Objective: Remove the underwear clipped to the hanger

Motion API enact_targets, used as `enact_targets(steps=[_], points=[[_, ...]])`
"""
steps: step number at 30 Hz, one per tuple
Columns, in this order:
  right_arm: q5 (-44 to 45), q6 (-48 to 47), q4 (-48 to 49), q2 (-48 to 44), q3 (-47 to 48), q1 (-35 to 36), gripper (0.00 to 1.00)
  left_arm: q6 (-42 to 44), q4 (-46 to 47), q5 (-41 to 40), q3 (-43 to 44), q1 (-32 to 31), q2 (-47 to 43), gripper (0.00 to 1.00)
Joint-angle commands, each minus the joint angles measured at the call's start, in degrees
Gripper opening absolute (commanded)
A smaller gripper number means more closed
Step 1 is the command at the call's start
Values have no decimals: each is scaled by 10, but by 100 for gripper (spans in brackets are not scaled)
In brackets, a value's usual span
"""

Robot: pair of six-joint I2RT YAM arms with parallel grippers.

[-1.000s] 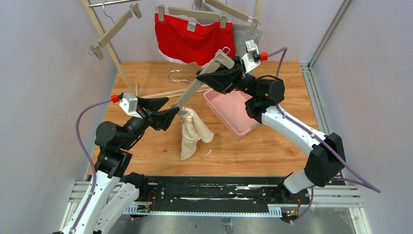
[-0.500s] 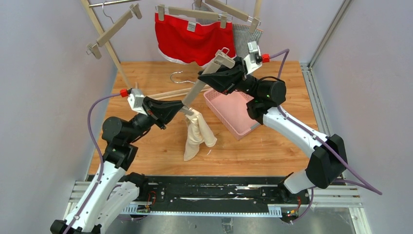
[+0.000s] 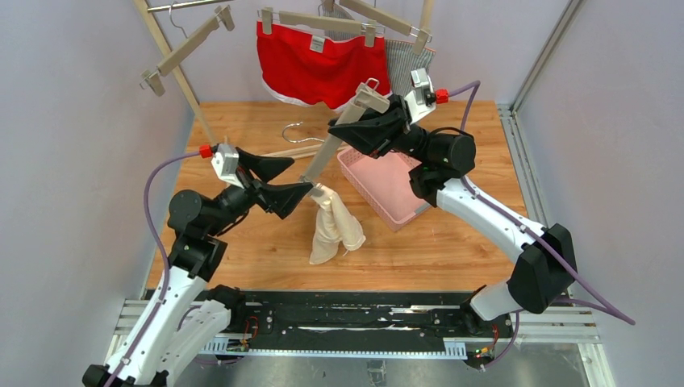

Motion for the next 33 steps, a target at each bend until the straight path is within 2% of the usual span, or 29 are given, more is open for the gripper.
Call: enact_targets(steps=[1,6,11,17,25,28,31,32,33], points=[[-3,13,25,-21,5,5,1,25,-21,-43,-5,1,-47,98],[2,43,54,-14,9,5,1,27,-30,-10,-5,1,-50,98],[4,82,97,-3,24,6,1,5,13,43,-22,1,-41,99],[4,130,136,9,41,5,1,1,33,51,-30,1,-41,99],[6,135,143,11,32,6,0,-53,126,72,-40,1,-22,98],[7,135,144,12,31,6,1,-80,164,86,-44,1,-8,90],[9,135,144,14,30,6,1,-104,196,113,-48,1,15,76],[9,135,145,14,32,6,1,-118,218,125,-52,1,22,70],[9,136,146,15,31,6,1,-133,243,136,-55,1,32,58]])
